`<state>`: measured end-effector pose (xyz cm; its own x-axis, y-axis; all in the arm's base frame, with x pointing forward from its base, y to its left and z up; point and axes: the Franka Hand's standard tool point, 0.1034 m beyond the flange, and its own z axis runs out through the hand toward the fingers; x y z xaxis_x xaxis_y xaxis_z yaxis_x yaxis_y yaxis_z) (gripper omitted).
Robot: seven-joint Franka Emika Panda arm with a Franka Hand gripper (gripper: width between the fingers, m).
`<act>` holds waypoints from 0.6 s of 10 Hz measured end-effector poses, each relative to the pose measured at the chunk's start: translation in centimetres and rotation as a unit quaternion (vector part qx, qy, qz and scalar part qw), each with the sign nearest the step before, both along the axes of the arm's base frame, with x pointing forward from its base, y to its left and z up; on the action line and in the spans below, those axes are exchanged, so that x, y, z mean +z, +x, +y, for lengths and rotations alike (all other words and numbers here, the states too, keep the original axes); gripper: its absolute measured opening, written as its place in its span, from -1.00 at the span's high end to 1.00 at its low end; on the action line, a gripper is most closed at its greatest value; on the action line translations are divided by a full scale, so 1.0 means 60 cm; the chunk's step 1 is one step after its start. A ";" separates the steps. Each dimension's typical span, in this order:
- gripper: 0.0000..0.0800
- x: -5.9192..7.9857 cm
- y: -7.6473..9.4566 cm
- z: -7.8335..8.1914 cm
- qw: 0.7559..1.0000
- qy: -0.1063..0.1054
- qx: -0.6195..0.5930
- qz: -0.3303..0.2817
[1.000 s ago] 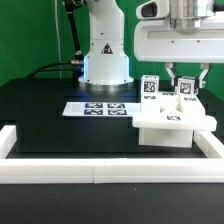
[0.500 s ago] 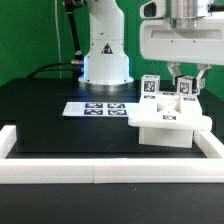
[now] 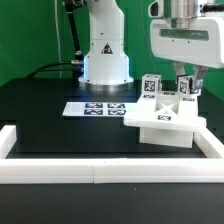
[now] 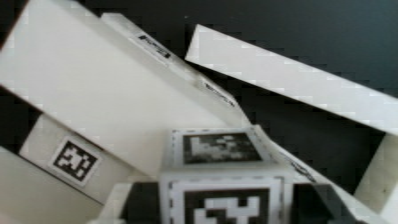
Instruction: Assemble chair
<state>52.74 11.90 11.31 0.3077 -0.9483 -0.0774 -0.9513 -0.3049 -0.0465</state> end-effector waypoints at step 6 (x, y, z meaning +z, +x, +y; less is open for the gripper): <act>0.28 0.000 0.000 0.002 0.984 0.005 -0.178 0.015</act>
Offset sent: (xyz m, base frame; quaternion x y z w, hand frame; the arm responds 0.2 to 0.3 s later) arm 0.0000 0.0000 0.0000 0.0000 0.0000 0.1938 0.9810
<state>52.75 12.01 11.32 -0.0455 -0.9947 -0.0921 -0.9987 0.0473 -0.0183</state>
